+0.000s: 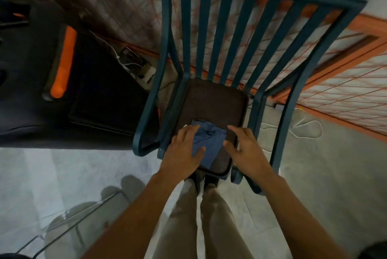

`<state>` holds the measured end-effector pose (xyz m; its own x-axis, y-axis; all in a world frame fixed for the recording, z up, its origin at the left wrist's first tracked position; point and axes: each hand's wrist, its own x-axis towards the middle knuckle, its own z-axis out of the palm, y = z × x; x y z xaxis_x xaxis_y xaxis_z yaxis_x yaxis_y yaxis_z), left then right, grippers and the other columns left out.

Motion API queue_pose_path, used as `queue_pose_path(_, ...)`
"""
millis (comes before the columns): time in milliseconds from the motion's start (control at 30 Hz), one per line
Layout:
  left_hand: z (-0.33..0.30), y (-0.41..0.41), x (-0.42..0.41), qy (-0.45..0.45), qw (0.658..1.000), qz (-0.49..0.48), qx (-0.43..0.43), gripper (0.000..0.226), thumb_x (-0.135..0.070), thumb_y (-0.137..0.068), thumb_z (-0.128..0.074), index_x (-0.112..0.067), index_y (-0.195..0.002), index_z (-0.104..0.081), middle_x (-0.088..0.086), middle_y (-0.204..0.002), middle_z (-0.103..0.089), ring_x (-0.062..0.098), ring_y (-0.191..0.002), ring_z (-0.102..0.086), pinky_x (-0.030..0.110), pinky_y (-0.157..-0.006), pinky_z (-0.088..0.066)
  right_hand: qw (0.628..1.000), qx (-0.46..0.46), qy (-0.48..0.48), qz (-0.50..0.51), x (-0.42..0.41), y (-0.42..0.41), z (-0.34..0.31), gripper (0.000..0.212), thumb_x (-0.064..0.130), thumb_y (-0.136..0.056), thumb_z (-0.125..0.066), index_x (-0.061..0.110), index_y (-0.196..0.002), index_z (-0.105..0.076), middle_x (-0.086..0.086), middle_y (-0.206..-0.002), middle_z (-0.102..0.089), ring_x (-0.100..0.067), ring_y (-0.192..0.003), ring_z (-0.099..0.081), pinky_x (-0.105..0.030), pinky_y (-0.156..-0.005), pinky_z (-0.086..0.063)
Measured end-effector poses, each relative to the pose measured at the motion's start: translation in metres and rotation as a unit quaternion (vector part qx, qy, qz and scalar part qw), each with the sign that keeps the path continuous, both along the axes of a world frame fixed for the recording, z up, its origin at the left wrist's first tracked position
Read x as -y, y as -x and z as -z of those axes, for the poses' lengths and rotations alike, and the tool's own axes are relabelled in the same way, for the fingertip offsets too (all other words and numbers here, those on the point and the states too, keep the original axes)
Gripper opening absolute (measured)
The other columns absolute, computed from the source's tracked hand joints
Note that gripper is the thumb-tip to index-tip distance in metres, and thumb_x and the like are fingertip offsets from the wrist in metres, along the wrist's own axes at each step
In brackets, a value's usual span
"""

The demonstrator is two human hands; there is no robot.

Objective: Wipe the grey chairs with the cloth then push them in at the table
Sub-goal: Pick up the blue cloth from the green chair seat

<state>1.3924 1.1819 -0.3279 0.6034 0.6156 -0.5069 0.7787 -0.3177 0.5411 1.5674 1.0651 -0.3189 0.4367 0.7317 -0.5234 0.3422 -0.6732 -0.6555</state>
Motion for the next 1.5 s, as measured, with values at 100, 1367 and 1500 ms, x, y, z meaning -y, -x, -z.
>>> queue_pose_path(100, 0.044, -0.012, -0.013, 0.002, 0.999, 0.026, -0.042, 0.076, -0.05, -0.093, -0.057, -0.024, -0.158, -0.03, 0.006, -0.16, -0.034, 0.037, -0.137, -0.042, 0.055, -0.105, -0.045, 0.999, -0.008, 0.039, 0.007, -0.01, -0.006, 0.047, 0.053, 0.026, -0.1, -0.062, 0.018, -0.149, -0.045, -0.012, -0.141, -0.044, -0.032, -0.127, -0.051, -0.038, -0.103, -0.045)
queue_pose_path(1367, 0.168, -0.001, -0.04, -0.001, 0.992, 0.077, -0.095, 0.032, -0.032, -0.103, -0.053, -0.024, -0.133, -0.057, 0.0, -0.135, -0.055, 0.026, -0.123, -0.051, 0.042, -0.102, -0.044, 0.998, -0.017, 0.067, 0.003, -0.026, 0.008, 0.18, 0.019, 0.012, -0.099, -0.055, 0.021, -0.115, -0.061, -0.005, -0.106, -0.067, -0.023, -0.094, -0.063, -0.03, -0.076, -0.048)
queue_pose_path(1500, 0.12, 0.01, -0.039, 0.0, 0.996, 0.051, -0.079, 0.034, -0.029, -0.102, -0.054, -0.023, -0.136, -0.054, 0.001, -0.135, -0.058, 0.026, -0.126, -0.051, 0.045, -0.106, -0.042, 0.999, -0.023, 0.035, 0.015, -0.031, 0.013, 0.129, 0.02, 0.012, -0.1, -0.055, 0.026, -0.114, -0.06, -0.001, -0.097, -0.067, -0.016, -0.078, -0.062, -0.028, -0.068, -0.045)
